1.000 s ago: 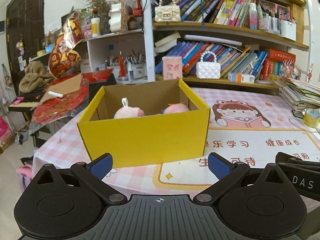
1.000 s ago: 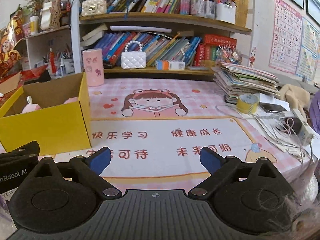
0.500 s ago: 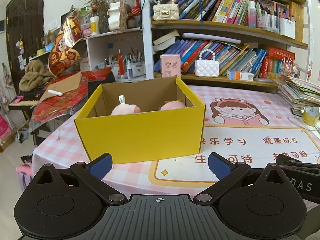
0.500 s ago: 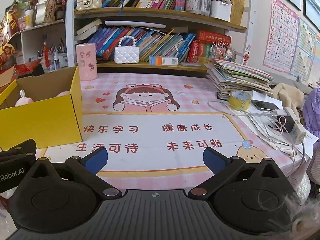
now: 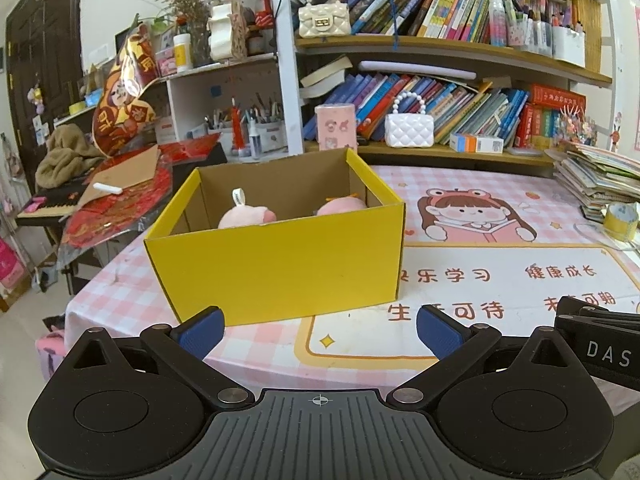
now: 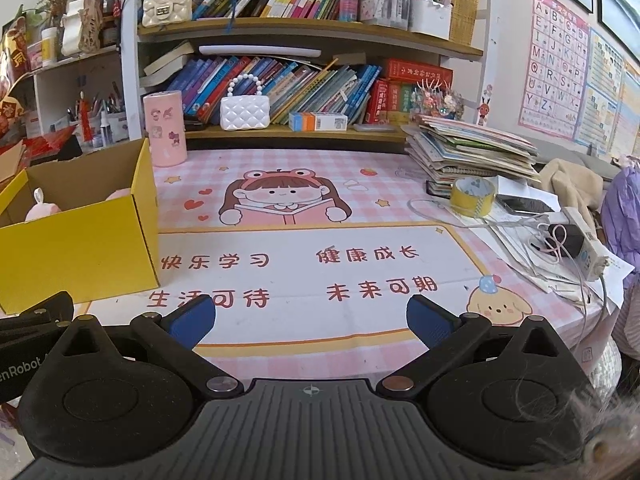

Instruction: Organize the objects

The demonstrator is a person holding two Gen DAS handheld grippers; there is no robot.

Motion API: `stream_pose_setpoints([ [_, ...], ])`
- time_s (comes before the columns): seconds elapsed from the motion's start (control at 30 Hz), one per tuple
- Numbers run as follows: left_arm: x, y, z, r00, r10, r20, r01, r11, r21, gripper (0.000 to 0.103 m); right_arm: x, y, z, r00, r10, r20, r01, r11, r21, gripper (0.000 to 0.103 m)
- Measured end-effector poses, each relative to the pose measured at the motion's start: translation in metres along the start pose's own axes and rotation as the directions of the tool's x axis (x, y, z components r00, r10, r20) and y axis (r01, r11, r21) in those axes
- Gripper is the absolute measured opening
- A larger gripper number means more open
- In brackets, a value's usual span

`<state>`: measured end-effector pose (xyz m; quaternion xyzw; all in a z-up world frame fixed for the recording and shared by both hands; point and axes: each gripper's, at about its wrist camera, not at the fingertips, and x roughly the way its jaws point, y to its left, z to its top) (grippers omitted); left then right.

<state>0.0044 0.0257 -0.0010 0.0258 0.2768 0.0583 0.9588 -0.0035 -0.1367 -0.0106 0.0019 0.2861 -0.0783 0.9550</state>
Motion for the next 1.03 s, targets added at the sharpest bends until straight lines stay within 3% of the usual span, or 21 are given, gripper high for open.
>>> stream_pose_setpoints([
  [1.03,0.0023,0.0001,0.0009,1.0,-0.024,-0.008,0.024,1.0,-0.007,0.103,0.0028,-0.0005,-0.0017,1.0,-0.005,-0.014,0.004,1.0,-0.017,0.102],
])
